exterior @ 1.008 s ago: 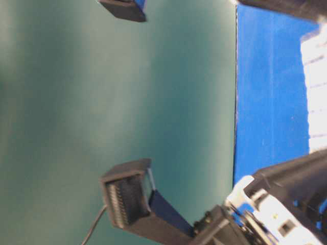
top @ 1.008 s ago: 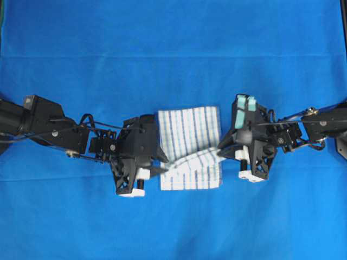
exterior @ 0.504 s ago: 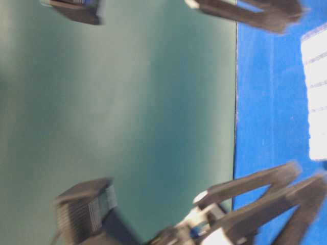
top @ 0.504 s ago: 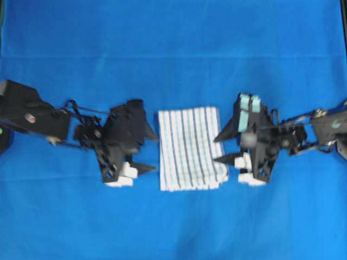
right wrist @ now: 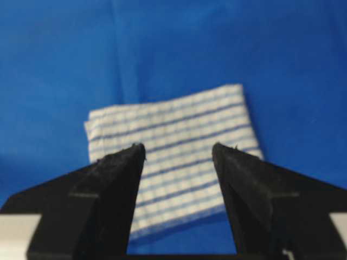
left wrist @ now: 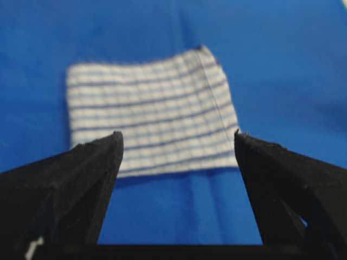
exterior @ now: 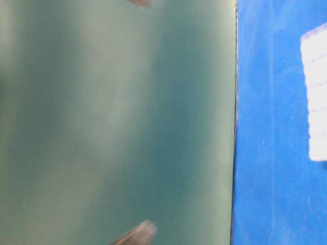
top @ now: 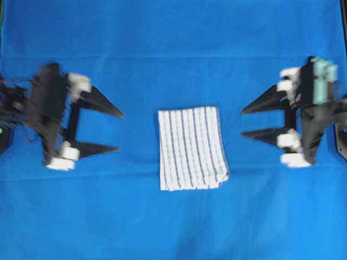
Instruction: Fold the blue towel.
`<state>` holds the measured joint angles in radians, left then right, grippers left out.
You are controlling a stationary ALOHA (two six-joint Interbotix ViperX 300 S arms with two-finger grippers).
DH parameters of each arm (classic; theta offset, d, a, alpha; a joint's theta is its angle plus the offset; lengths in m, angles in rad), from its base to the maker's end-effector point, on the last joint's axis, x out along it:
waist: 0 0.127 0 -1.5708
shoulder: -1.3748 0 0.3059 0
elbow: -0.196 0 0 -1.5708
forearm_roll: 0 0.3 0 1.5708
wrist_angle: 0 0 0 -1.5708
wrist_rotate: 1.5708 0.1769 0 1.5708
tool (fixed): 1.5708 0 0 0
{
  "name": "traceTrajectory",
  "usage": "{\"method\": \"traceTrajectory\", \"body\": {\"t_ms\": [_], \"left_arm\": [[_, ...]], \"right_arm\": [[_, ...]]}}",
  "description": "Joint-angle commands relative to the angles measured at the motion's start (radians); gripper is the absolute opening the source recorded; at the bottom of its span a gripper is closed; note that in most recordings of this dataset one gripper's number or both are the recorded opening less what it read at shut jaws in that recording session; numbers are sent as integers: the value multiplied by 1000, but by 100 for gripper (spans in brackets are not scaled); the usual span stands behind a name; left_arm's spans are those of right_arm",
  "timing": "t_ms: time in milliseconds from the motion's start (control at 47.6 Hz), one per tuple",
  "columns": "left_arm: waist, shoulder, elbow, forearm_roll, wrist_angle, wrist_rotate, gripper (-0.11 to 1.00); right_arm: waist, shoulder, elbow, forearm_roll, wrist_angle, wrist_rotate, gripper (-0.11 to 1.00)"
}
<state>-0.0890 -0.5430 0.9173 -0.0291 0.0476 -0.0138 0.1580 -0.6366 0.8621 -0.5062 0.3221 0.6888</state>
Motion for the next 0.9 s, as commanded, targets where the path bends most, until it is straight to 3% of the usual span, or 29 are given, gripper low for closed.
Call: {"method": "traceTrajectory", "body": {"t_ms": [0, 357, 609, 882], "left_arm": [[12, -86, 23, 3, -26, 3, 77], [58, -422, 218, 3, -40, 6, 77], [95, -617, 394, 2, -112, 8, 76], [104, -707, 474, 2, -109, 8, 76]], "right_arm": [[3, -75, 8, -18, 2, 0, 58], [0, -353, 184, -114, -37, 0, 58], [-46, -482, 342, -123, -112, 0, 58], [-114, -497, 448, -123, -236, 2, 58]]}}
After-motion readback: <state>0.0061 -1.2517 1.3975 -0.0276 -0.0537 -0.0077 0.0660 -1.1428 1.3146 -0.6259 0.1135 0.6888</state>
